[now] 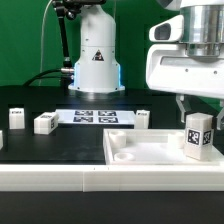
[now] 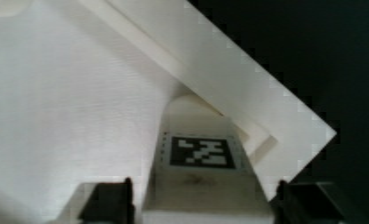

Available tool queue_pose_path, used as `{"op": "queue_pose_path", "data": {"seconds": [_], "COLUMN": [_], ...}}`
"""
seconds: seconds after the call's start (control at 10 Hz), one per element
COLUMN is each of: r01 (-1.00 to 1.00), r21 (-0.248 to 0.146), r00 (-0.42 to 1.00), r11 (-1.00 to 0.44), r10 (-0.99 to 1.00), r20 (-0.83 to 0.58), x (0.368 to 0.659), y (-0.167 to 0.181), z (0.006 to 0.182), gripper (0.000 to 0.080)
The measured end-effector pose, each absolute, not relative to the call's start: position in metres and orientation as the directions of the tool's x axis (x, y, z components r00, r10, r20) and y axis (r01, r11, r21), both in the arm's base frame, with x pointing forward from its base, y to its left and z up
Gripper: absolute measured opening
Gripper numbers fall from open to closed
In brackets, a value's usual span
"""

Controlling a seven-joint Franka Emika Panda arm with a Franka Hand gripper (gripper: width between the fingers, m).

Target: Assemble one leg

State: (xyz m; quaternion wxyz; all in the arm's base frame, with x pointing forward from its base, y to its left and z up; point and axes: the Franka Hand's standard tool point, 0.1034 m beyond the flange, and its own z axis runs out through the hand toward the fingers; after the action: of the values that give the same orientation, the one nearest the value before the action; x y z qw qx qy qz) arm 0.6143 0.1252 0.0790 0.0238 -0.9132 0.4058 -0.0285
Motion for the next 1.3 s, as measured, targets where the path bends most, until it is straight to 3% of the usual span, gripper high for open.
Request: {"op": "queue_pose_path", "data": {"seconds": [0.1, 0.2, 0.4, 0.9, 1.0, 1.3], "r01": [-0.712, -0.637, -0.444, 0.011, 0.158, 0.352], "r21": [-0.065, -0.058, -0.047, -0.017, 0.004, 0.05], "r00": [0.698, 0.768, 0.893, 0.998, 0.985, 0.931], "r11": [-0.699, -0.769, -0.895, -1.0, -0.987, -0.935], "r10": [-0.715, -0.639, -0.446, 0.01, 0.158, 0.355], "r20": [0.035, 0.043, 0.056, 0.069, 0.07, 0.082], "x": [0.6144, 0.6143, 0.6148, 0.6135, 0.6138, 0.6173], "y": [0.1248, 0.1249, 0.1244, 0.128, 0.1252, 0.123], "z": [0.079, 0.0791, 0.0794, 0.0783, 0.0771, 0.0784], "gripper": [0.0496, 0.0601, 0.0647, 0.0649, 0.0649, 0.0649]}}
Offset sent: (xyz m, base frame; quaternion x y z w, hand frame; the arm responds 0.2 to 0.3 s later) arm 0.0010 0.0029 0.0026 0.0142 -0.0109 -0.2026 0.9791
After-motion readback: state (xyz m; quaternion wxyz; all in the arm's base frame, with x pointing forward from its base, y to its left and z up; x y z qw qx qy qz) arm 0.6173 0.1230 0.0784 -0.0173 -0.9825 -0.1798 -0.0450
